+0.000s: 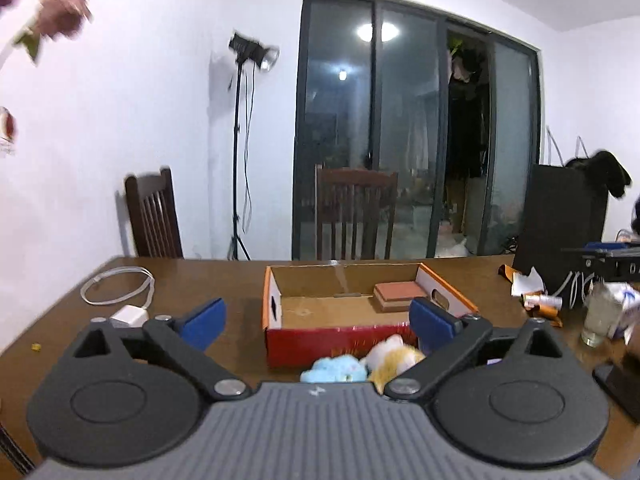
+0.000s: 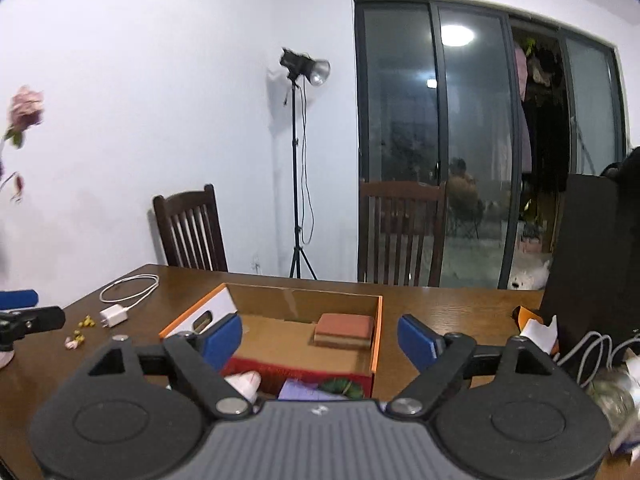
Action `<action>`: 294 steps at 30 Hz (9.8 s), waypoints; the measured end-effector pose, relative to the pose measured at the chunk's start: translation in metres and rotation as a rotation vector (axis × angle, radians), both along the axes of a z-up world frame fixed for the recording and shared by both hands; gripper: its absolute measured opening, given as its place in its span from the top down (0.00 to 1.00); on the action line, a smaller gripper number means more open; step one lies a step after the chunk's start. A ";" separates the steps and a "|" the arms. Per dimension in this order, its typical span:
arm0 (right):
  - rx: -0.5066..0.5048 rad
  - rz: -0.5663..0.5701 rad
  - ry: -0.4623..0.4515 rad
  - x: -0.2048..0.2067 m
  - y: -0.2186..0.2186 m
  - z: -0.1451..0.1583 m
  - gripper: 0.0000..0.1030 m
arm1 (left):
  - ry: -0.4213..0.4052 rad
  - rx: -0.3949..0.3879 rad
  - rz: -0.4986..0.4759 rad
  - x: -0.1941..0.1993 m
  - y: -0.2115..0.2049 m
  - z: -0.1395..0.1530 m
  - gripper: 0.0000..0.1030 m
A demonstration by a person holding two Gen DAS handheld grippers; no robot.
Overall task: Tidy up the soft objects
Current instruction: 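Bring the left tool back toward the pile of soft toys, then grasp the yellow-white plush toy with the left tool, then carry the yellow plush into the cardboard box and open the left tool, then return the left tool to the pile and reach for the lavender pouch, then grasp the lavender fabric pouch with the left tool, then carry the lavender pouch into the cardboard box and release it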
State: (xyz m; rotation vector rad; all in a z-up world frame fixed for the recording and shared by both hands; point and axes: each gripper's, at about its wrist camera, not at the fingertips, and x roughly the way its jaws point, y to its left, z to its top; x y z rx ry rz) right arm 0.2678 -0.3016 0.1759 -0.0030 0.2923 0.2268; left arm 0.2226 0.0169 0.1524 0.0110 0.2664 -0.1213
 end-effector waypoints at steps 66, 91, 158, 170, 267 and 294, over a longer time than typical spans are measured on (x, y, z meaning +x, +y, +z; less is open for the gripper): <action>0.215 0.243 0.044 -0.001 0.079 -0.060 0.53 | 0.225 -0.502 -0.415 0.035 0.025 -0.092 0.45; 0.338 0.161 0.219 -0.147 0.026 -0.160 0.45 | 0.317 -0.368 -0.398 -0.092 0.002 -0.147 0.28; 0.065 0.048 0.056 0.069 -0.001 -0.022 0.23 | 0.152 -0.084 -0.255 0.113 -0.011 -0.015 0.33; -0.049 0.089 -0.032 -0.056 0.023 -0.030 0.17 | 0.032 0.018 -0.163 -0.024 0.009 -0.031 0.20; 0.084 0.198 0.050 0.031 0.057 -0.037 0.61 | 0.224 -0.299 -0.265 0.098 -0.017 -0.013 0.86; 0.218 0.119 0.652 0.434 0.163 -0.139 0.56 | 0.577 -0.111 -0.063 0.429 0.036 -0.077 0.58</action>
